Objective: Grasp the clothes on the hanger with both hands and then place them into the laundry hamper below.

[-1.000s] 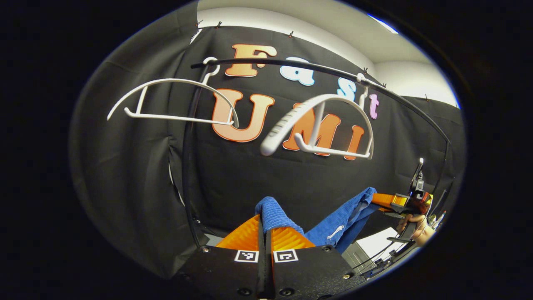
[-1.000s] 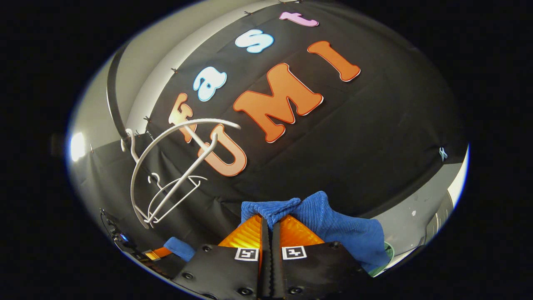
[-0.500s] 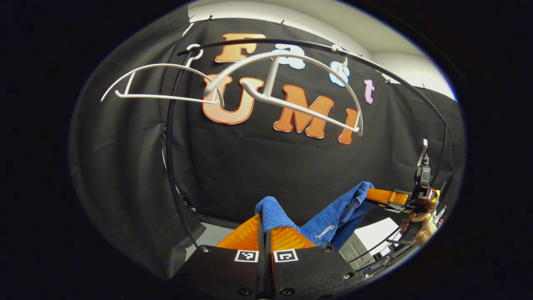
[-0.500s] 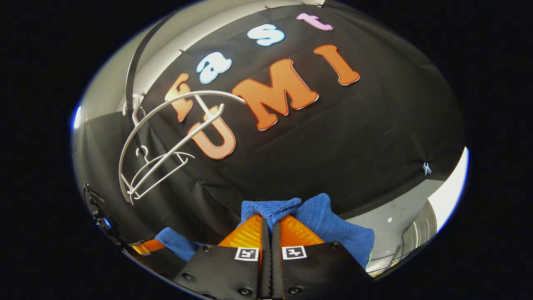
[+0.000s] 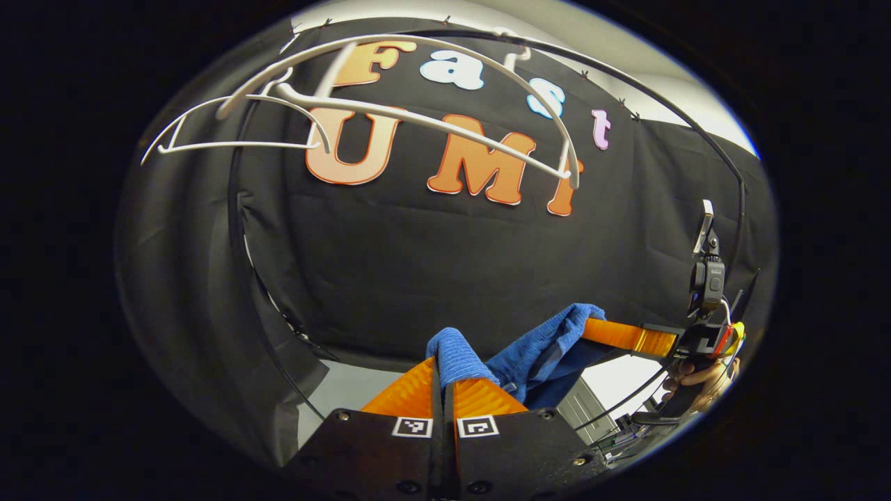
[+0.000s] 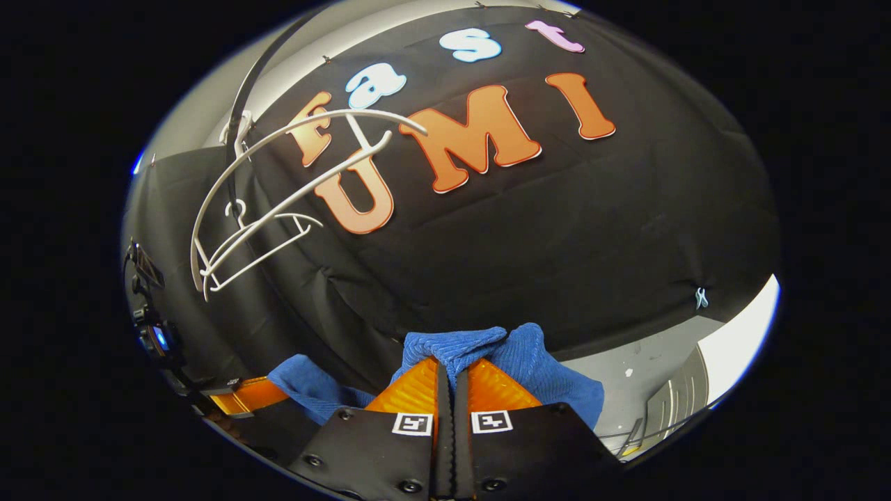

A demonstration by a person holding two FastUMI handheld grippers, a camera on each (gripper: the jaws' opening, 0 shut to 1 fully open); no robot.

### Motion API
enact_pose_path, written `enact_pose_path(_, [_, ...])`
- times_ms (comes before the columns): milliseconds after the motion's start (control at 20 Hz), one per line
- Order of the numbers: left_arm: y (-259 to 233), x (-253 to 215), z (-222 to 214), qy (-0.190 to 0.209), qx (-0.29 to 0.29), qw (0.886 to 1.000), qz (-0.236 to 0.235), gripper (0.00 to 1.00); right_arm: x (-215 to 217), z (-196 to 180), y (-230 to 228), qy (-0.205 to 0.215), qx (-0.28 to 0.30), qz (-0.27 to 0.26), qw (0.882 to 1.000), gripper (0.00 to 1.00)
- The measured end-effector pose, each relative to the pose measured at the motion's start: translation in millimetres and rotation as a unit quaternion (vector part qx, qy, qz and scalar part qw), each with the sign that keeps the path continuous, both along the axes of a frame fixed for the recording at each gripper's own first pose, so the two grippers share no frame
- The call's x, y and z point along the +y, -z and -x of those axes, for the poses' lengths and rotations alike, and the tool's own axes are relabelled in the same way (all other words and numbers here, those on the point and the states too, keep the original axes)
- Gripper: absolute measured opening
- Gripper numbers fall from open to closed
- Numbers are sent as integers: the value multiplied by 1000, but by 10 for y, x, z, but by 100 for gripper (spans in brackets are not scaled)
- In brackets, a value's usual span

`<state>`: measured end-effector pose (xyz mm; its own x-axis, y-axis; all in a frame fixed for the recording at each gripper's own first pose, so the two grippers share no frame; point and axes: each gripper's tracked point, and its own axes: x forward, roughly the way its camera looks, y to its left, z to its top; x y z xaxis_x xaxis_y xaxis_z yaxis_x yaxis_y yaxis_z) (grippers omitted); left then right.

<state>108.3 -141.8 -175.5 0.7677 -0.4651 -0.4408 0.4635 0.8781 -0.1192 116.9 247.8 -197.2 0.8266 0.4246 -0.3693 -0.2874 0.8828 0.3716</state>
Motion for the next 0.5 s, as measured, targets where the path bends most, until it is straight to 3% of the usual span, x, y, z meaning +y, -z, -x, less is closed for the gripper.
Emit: enact_pose_path(500, [486,-195,-875,8,82,996,-24,0,-209,12,728,9,46,78,996,7])
